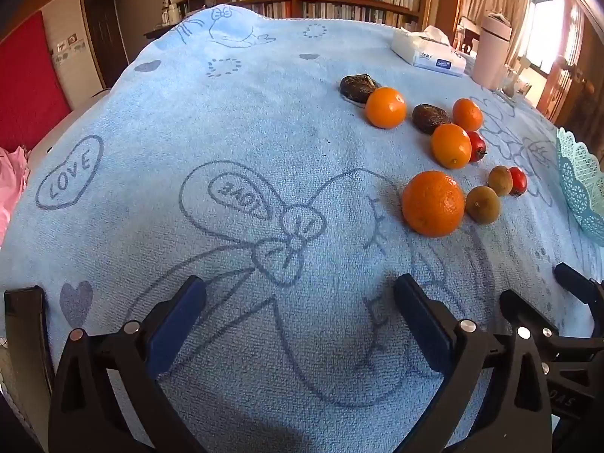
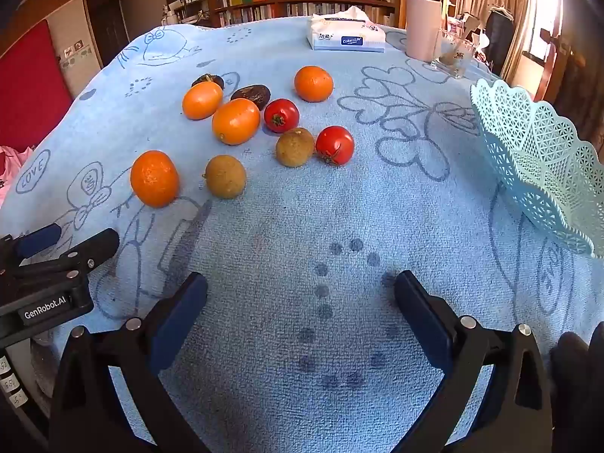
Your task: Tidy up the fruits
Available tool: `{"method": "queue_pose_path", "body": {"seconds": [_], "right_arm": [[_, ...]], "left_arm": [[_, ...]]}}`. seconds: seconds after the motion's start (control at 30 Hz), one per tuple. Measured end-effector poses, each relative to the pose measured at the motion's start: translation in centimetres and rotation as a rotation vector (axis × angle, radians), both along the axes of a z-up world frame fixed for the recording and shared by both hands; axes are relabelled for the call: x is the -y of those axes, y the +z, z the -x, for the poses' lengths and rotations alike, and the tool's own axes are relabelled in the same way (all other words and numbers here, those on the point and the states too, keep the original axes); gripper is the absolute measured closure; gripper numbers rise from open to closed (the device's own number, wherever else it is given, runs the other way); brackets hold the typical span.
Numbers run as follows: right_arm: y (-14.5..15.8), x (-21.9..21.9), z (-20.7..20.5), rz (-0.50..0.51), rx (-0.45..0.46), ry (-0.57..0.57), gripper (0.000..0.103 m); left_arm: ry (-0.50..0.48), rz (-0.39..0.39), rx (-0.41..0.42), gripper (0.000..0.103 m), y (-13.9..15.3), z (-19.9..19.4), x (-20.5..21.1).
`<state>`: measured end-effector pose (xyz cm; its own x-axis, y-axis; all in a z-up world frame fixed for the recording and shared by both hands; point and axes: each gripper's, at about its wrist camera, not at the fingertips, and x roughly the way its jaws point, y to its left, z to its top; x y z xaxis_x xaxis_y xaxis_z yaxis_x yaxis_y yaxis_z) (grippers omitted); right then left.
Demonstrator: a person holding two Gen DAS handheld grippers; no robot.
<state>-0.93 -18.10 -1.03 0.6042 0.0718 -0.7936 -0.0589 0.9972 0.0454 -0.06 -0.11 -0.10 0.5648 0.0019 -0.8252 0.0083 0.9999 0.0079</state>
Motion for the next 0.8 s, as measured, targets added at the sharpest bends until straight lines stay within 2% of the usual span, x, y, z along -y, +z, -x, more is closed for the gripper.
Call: {"method": "queue_pose_path", "body": {"seconds": [0.03, 0.07, 0.13, 0.8], "right_arm": [[0.0, 0.1, -0.2, 0.000, 0.000, 0.001, 0.003], [0.2, 0.1, 0.2, 0.005, 0.049, -0.001, 0.003], [0.1, 0.2, -0.1, 0.002, 0.029, -0.001, 0.003], [0.1, -0.1, 0.0, -0.006, 0.022, -0.001, 0.003]], "left_arm": [[-0.004, -0.002, 0.003, 0.005, 0.0, 0.0, 0.0], [0.000, 0.009, 0.026, 0.005, 0.1, 0.5, 0.0], [-0.004, -0.014, 0.031, 0.005, 0.2, 0.4, 0.4], [-0.003, -0.017, 0.048, 0.005, 0.3, 1.0, 0.1]]}}
